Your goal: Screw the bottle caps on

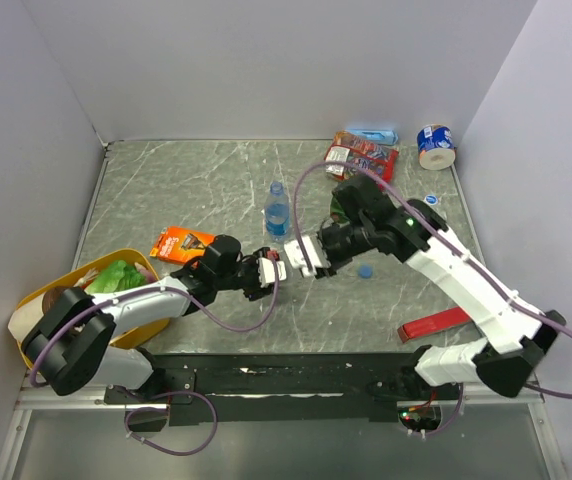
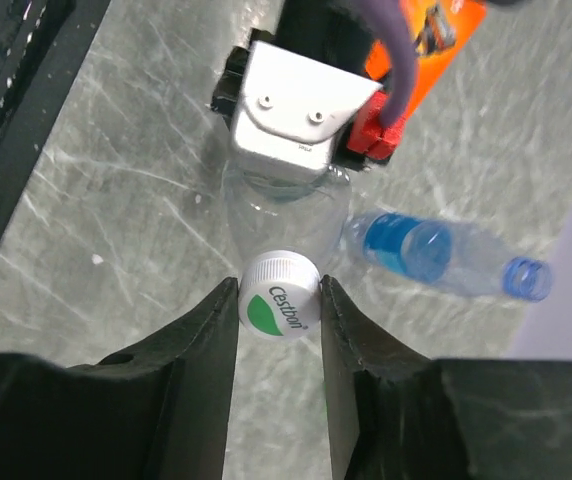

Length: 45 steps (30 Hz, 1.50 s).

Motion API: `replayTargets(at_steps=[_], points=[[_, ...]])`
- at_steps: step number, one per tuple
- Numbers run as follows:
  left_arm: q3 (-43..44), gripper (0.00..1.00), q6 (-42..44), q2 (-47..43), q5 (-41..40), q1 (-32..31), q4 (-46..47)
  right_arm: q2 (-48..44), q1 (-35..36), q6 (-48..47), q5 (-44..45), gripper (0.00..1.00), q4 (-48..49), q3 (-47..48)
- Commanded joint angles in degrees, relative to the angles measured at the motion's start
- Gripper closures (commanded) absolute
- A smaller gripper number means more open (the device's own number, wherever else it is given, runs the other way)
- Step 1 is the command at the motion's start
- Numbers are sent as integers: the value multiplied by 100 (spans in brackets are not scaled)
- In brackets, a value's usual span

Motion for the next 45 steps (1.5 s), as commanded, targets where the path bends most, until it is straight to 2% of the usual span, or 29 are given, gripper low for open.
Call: replayTargets(at_steps=[1, 3, 4, 6, 7, 8, 11, 12, 14, 16, 19, 22, 23, 24, 26, 27, 29, 30, 31, 32, 33, 34, 36, 38, 40, 45], points=[[494, 99, -773, 131, -816, 27, 754, 821, -193, 1953, -149, 100, 30, 775], [688, 99, -1160, 175, -1222, 1, 762, 1209, -325, 2747, -413, 100, -58, 1458], [855, 99, -1266, 219, -1816, -8, 780, 1646, -369, 3596, -449, 100, -110, 1732], [1014, 99, -1425, 298, -2407, -52, 762, 2166, -518, 4426, -703, 100, -460, 2678], [1162, 99, -1460, 395, -2585, -69, 745, 2717, -737, 5344, -817, 100, -575, 3015], [1225, 99, -1486, 448, -3178, -69, 727, 2853, -852, 5797, -1140, 100, -507, 3184], [1383, 99, -1356, 676, -3832, -87, 718, 2907, -1020, 7046, -1179, 100, 56, 2703], [1427, 99, -1355, 738, -3948, -87, 657, 3064, -1055, 7537, -1605, 100, 56, 2615], [1594, 99, -1311, 913, -4263, -87, 543, 3101, -1169, 8032, -1959, 100, 346, 2212], [1691, 99, -1276, 975, -4362, -78, 367, 3197, -1266, 8227, -2250, 100, 416, 2201], [1586, 99, -1145, 775, -4205, -52, 226, 3058, -1468, 8086, -2470, 100, 609, 2473], [1323, 99, -1126, 459, -3722, -34, 95, 2802, -1547, 7771, -2707, 100, 689, 2920], [1253, 99, -1118, 387, -3520, -17, 33, 2724, -1582, 7631, -2760, 97, 637, 3218], [1121, 99, -1109, 308, -3066, -17, -46, 2592, -1609, 7186, -2830, 77, 584, 3368], [980, 99, -1065, 54, -2659, 1, -239, 2442, -1679, 6622, -2910, 57, 191, 3711], [866, 99, -1047, -95, -2405, 10, -309, 2250, -1749, 5784, -2919, 46, -3, 3782], [769, 99, -933, -228, -1561, 36, -555, 1960, -1785, 4848, -2691, 40, -321, 3522], [716, 99, -933, -307, -1315, 71, -617, 1523, -1793, 3947, -2542, 36, -374, 3267], [733, 99, -916, -316, -755, 141, -739, 1266, -1793, 3503, -2454, 35, -340, 2969], [742, 99, -907, -316, -584, 272, -854, 803, -1802, 2542, -2253, 34, -348, 2365], [794, 99, -889, -264, -470, 326, -916, 581, -1767, 2193, -2138, 33, -304, 2090], [830, 99, -732, -238, -286, 378, -977, 378, -1750, 2024, -1997, 32, -156, 1600], [865, 99, -539, -185, -170, 467, -1004, -10, -1749, 1821, -1610, 31, 169, 1262], [874, 99, -196, -185, -56, 520, -952, -98, -1741, 1357, -1434, 31, -4, 1103], [909, 99, 50, -167, 50, 555, -916, -72, -1750, 1293, -1320, 31, -76, 1007], [1032, 99, 157, -123, 252, 572, -846, 16, -1750, 1862, -1424, 30, 336, 681]])
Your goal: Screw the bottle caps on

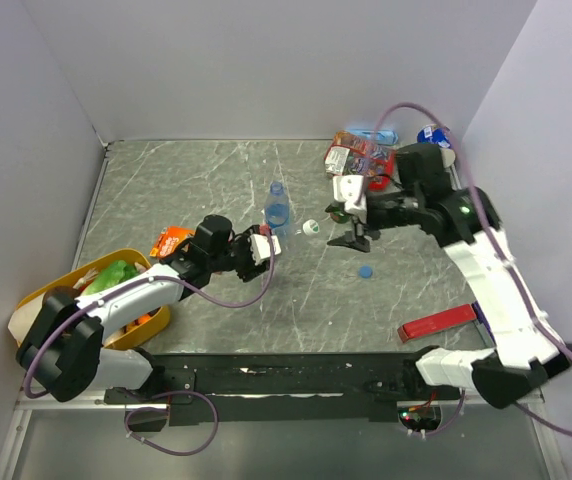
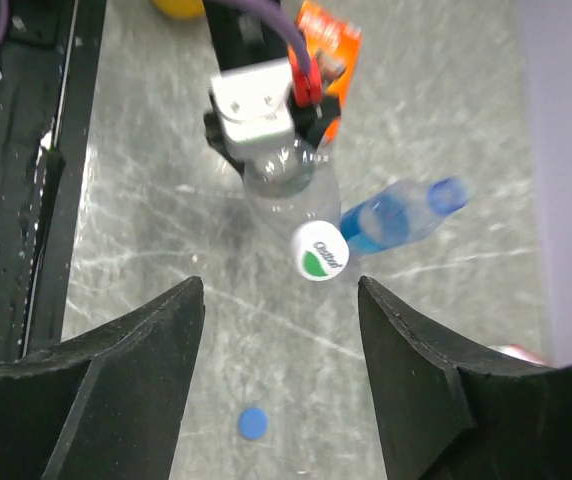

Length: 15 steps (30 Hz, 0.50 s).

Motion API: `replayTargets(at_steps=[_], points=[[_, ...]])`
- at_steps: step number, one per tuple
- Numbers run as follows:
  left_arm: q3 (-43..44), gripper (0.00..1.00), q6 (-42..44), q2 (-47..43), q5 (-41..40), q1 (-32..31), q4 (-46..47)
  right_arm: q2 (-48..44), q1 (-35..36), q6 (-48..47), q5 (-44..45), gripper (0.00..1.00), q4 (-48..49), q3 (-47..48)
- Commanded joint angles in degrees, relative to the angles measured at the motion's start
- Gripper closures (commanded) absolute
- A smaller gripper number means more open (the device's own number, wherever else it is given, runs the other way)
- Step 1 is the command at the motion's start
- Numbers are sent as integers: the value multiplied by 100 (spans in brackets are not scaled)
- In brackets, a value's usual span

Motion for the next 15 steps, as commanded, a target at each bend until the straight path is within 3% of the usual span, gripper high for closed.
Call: replayTargets(at_steps=[1, 15], points=[[274, 99, 303, 54, 527, 30, 155, 309, -18, 130, 128, 30, 444, -416], [397, 99, 5, 54, 607, 22, 234, 898, 17, 896, -444, 34, 972, -321]])
